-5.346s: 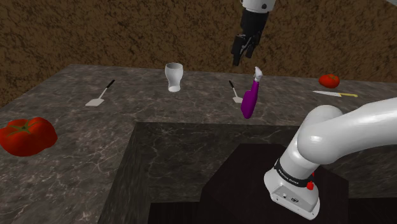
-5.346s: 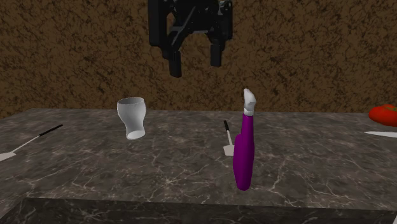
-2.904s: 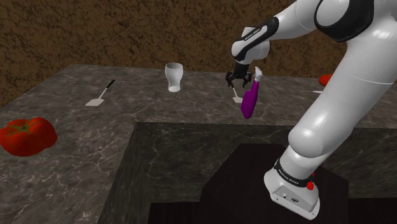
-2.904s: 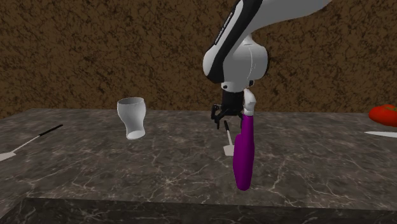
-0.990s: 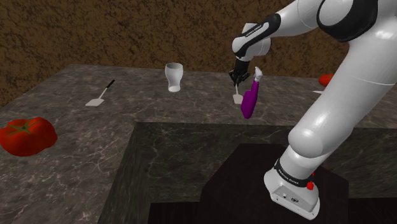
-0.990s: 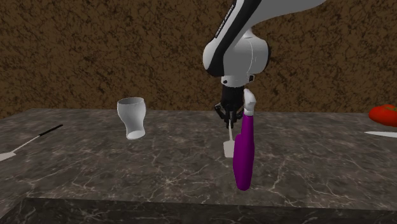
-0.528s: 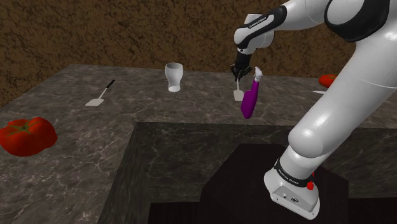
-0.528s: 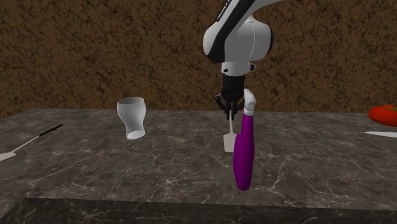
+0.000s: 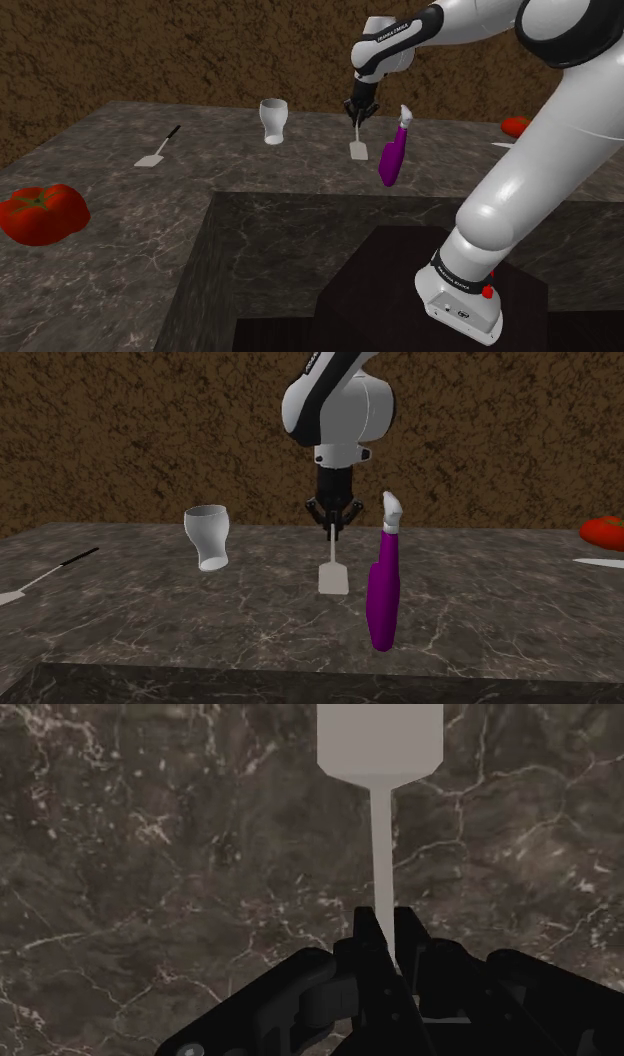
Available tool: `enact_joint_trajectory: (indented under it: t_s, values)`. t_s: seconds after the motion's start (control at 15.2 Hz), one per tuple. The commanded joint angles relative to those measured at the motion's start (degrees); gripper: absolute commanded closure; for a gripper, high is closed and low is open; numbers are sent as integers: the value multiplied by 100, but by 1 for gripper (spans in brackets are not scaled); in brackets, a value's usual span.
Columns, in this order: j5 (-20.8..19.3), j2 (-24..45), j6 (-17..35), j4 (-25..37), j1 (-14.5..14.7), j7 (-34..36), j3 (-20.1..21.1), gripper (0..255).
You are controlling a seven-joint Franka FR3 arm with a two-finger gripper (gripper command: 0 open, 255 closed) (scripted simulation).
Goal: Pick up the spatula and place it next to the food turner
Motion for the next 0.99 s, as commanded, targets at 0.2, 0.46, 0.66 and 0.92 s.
enact_joint_trajectory:
  t_s: [0.2, 0.46, 0.66, 0.92]
  values:
    - [0, 169, -55, 199, 334, 705, 366, 255]
    - [-8, 370, -124, 449, 603, 1245, 636, 255]
    - [-22, 572, -194, 705, 801, 1639, 826, 255]
    - [-58, 906, -318, 1142, 1065, 2147, 1056, 255]
